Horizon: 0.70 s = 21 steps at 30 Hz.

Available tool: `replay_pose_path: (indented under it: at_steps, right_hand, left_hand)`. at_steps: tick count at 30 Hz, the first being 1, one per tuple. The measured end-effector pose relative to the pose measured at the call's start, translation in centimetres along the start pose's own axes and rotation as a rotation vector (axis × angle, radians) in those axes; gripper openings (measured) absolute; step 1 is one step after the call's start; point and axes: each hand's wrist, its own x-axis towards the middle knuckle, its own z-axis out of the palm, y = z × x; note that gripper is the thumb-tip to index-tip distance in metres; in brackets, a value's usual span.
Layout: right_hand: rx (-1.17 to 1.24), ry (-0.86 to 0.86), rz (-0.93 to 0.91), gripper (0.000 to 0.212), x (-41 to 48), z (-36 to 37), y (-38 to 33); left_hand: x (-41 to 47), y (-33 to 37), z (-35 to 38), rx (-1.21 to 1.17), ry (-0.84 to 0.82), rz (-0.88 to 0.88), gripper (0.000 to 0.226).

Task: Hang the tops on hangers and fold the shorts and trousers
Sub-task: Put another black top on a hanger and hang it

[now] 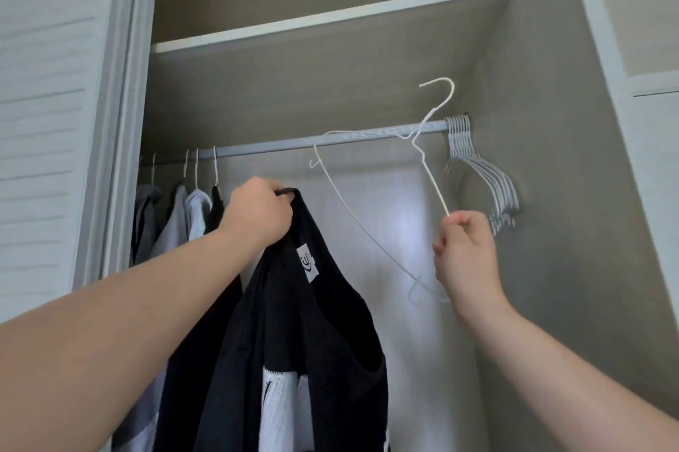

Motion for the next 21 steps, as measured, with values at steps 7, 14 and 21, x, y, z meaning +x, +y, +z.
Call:
replay_pose_path:
  at_steps: [7,14,21]
  right_hand:
    - [0.196,-0.145,0.239,0.019,-3.6,-0.4,-2.7]
    - [0.182,-0.144,0.234,0.017,-3.5,-3.0,-6.9]
    - [0.229,-0.192,0.146,0.031,-4.2,-8.3,-13.4]
  left_hand:
    - [-3.7,-0.2,-3.3,-0.086,0.038,-0.049,0.035]
    - [-6.3,4.1,-7.9,-0.021,0.04,-0.042,0.034]
    - [-9.9,11.5,-13.3,0.071,0.134,-0.022,0.038]
